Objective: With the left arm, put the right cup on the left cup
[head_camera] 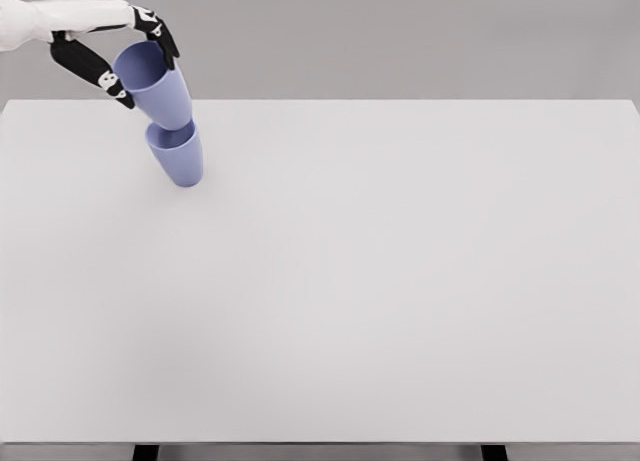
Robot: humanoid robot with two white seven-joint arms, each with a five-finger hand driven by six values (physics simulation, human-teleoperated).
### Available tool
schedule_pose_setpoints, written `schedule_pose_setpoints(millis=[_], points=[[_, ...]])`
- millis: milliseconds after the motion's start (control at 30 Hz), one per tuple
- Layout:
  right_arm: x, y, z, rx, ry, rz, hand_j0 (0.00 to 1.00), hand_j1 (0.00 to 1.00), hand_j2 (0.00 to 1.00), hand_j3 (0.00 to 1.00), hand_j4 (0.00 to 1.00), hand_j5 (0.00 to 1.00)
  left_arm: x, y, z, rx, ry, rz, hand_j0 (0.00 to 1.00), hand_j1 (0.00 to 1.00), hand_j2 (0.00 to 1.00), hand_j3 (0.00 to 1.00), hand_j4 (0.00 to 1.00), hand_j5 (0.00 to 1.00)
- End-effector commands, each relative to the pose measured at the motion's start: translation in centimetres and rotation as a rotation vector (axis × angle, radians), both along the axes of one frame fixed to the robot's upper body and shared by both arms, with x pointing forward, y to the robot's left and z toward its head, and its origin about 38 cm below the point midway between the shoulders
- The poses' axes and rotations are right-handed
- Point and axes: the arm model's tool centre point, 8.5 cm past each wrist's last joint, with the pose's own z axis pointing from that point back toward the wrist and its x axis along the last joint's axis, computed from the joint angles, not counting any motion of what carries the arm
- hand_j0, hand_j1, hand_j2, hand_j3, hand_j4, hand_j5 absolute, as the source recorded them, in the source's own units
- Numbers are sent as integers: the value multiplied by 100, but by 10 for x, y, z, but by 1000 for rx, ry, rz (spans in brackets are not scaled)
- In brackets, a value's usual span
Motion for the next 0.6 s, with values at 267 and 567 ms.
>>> schedule_pose_setpoints(millis=[267, 567], points=[[0, 0, 0, 0, 0, 0, 100, 100, 100, 100, 100, 100, 0, 5, -7, -10, 16, 15, 50, 50, 50, 50, 50, 50], [0, 0, 0, 0, 0, 0, 100, 100, 100, 100, 100, 100, -4, 18, -13, -12, 29, 40, 51, 51, 51, 51, 51, 51]])
